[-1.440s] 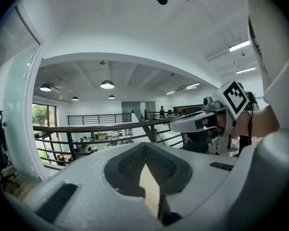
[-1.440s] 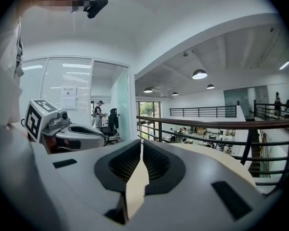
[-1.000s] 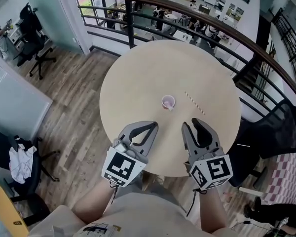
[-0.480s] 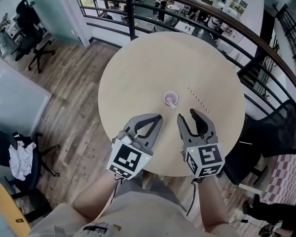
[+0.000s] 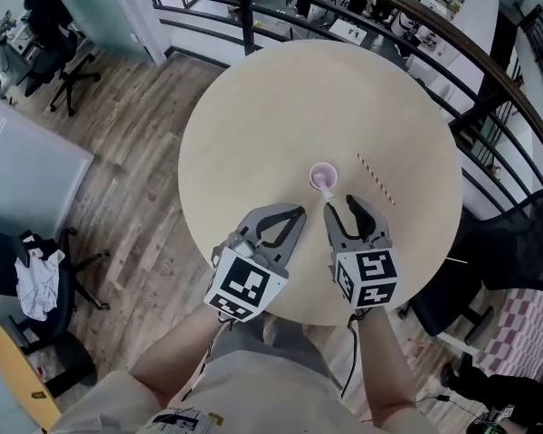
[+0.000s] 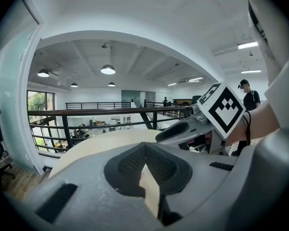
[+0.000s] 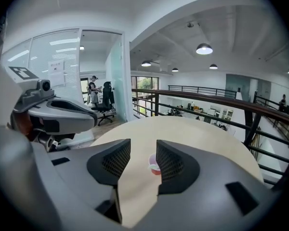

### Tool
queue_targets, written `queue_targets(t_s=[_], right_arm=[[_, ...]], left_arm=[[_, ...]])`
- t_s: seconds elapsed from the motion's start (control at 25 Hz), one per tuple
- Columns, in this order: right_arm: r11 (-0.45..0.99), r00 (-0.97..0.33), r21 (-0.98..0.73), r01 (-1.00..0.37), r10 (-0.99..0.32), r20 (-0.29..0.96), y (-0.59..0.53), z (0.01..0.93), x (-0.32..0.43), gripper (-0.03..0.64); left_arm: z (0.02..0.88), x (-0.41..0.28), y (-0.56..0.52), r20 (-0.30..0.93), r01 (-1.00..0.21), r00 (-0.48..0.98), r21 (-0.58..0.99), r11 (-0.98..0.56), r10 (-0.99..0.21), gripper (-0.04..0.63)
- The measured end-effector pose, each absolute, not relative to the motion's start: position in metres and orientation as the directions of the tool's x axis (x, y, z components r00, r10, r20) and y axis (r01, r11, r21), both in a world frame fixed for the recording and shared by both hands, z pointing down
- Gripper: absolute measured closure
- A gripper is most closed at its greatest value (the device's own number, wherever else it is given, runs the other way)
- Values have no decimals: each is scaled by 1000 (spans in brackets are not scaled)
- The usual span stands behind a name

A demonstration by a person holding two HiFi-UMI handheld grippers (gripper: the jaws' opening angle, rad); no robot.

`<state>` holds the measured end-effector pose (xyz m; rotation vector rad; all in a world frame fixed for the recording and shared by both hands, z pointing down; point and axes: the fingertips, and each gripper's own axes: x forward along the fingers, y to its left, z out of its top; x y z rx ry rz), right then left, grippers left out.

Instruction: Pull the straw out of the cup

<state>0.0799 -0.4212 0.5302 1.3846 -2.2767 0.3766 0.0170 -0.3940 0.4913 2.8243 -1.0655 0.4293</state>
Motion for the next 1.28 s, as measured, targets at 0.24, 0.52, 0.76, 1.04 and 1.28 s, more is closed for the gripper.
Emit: queue_targets(t_s=[0.24, 0.52, 0.76, 1.04, 1.28], right_arm=[[419, -312, 53, -906, -749, 584, -441, 589, 92, 462], [426, -280, 94, -900, -729, 624, -454, 628, 88, 462], [421, -262, 80, -903, -690, 674, -462, 650, 94, 466], [391, -254, 64, -918, -705, 663, -465, 649, 101, 551], [383, -259, 73, -921, -740, 620, -462, 621, 99, 554]], left_arm=[[534, 21, -406, 351, -659, 713, 40, -751, -607, 583], [576, 22, -416, 393, -686, 690, 91, -722, -607, 583], [595, 20, -423, 422, -712, 669, 127, -691, -611, 583], [590, 9, -425, 425, -728, 653, 124, -674, -627, 583], [571, -3, -424, 405, -745, 638, 109, -658, -655, 583]])
